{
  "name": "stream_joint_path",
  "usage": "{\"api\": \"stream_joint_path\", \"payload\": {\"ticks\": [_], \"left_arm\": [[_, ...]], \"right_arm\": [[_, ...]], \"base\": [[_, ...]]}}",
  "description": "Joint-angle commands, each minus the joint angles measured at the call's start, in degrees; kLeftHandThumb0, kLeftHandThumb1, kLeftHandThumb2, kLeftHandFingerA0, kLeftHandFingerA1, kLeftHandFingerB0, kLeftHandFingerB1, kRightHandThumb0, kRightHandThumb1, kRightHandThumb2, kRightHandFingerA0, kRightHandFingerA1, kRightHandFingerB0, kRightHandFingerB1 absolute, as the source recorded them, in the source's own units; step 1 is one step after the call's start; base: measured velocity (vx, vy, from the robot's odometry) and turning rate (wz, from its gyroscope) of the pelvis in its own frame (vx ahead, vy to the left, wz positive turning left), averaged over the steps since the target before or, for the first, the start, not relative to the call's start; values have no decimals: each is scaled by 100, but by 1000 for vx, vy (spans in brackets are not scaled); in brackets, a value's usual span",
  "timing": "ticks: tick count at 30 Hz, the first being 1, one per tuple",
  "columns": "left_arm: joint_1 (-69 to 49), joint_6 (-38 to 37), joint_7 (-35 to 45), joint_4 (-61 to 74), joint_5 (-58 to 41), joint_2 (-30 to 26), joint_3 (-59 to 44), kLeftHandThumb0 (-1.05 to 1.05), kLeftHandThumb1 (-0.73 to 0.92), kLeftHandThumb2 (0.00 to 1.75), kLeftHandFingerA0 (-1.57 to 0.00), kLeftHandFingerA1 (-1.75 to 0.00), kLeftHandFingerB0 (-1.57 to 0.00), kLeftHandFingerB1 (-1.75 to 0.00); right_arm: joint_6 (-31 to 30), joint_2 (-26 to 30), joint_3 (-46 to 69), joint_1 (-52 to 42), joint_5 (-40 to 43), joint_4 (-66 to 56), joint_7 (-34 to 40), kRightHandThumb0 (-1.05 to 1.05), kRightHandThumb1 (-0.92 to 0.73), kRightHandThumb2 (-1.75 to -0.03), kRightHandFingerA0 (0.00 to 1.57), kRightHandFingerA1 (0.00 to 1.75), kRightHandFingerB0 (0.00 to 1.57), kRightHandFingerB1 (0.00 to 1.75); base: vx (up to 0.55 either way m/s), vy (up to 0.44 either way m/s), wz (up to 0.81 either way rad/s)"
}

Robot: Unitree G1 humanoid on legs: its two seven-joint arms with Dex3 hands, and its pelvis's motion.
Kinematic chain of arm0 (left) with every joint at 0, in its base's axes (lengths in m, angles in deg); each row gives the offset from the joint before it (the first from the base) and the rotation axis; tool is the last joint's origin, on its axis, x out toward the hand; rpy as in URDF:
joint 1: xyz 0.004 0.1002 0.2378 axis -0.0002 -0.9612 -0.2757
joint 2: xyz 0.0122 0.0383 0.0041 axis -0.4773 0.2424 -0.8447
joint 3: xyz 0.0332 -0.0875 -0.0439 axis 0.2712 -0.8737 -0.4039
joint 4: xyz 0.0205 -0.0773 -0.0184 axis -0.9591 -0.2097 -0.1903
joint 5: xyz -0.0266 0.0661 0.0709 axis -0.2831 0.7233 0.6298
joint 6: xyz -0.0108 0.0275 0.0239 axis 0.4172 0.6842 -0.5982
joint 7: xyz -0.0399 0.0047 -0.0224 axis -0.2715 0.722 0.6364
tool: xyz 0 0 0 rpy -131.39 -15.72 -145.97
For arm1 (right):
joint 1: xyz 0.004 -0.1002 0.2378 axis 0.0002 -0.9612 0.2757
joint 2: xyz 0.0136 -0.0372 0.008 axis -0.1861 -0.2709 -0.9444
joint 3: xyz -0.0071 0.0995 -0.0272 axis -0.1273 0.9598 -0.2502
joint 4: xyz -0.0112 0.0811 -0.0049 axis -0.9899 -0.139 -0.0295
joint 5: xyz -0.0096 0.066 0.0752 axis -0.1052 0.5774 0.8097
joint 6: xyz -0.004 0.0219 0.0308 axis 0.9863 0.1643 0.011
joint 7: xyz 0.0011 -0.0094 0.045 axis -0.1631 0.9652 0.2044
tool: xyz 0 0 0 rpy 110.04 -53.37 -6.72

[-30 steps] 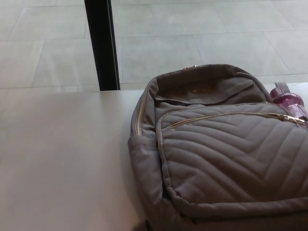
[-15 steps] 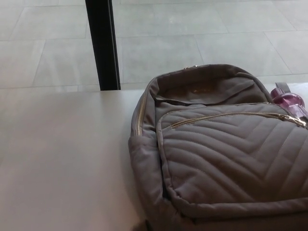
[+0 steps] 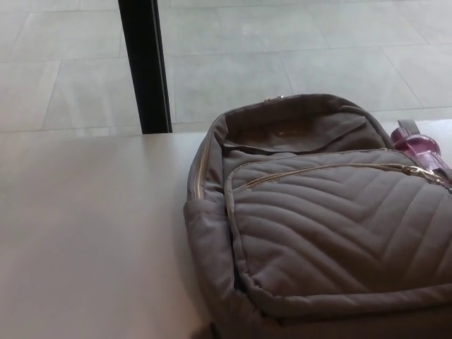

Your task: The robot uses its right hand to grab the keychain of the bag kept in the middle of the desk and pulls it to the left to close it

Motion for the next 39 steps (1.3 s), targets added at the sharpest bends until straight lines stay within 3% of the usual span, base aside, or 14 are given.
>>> {"api": "stream_joint_path", "payload": {"ticks": [1, 4, 8, 9, 10, 11, 20, 22, 31, 32, 33, 35, 38, 39], "left_arm": [[-41, -157, 84, 34, -15, -29, -12, -104, 51, 130, -75, -126, -71, -118], [-45, -118, 99, 38, -32, -33, -25, -105, 58, 100, -77, -141, -65, -132], [0, -110, 67, -37, -39, -52, -52, -105, 49, 129, -84, -130, -73, -119], [5, -111, 44, -39, -31, -46, -48, -105, 50, 129, -83, -130, -72, -118], [1, -99, 32, -26, -29, -45, -47, -104, 51, 131, -81, -127, -72, -118], [-4, -82, 2, -1, -19, -46, -38, -105, 58, 104, -74, -144, -61, -128], [-30, -67, 97, 42, -35, -75, -38, -104, 57, 102, -74, -141, -60, -126], [-25, -26, -7, 63, 20, -82, 4, -104, 52, 131, -75, -124, -69, -116], [-33, -146, 79, -27, 43, -123, 19, -105, 58, 99, -74, -138, -62, -125], [-25, -92, 6, -28, 41, -119, 13, -105, 50, 129, -83, -126, -73, -116], [-49, -119, 44, -29, 41, -124, 15, -105, 51, 129, -82, -125, -71, -115], [-71, -133, 29, 11, 52, -116, 28, -104, 58, 102, -75, -138, -61, -123], [-95, -194, 27, -27, 70, -105, 48, -105, 49, 129, -88, -131, -74, -119], [-105, -215, 36, -24, 75, -101, 56, -105, 60, 96, -80, -136, -61, -131]], "right_arm": [[-57, -188, 220, 189, 381, 51, 115, 10, -37, -128, 86, 170, 84, 143], [-69, -181, 278, 241, 468, 50, -16, 11, -38, -121, 118, 139, 100, 119], [281, -114, 311, 386, 580, 325, -48, 8, -30, -137, 92, 167, 88, 141], [95, -84, 313, 403, 524, 236, -74, 10, -37, -119, 120, 137, 104, 121], [-160, -53, 307, 431, 449, 102, -115, 8, -33, -131, 93, 168, 88, 144], [-155, -28, 302, 477, 467, 124, -155, 12, -38, -136, 104, 167, 90, 137], [-732, 99, 186, 706, 467, -164, -624, 11, -34, -125, 90, 175, 83, 157], [-664, 193, 70, 782, 415, -66, -760, 10, -35, -125, 88, 175, 82, 154], [-283, 513, -420, 1156, 464, 186, -1227, 3, -42, -122, 86, 175, 79, 155], [-448, 527, -557, 1311, 384, 109, -1369, -1, -45, -110, 118, 137, 104, 125], [-381, 514, -599, 1328, 352, 142, -1332, -1, -47, -113, 87, 175, 81, 154], [-358, 505, -663, 1360, 304, 163, -1291, -3, -48, -113, 88, 175, 80, 157], [-557, 352, -837, 1527, 439, -4, -1554, -2, -50, -110, 87, 175, 80, 159], [-732, 294, -891, 1576, 433, -109, -1609, -3, -49, -114, 89, 175, 81, 159]], "base": [[0, 0, 0], [0, 0, 0], [0, 0, 0], [0, 0, 0], [0, 0, 0], [0, 0, 0], [0, 0, 0], [0, 0, 0], [0, 0, 0], [0, 0, 0], [0, 0, 0], [0, 0, 0], [0, 0, 0], [0, 0, 0]]}}
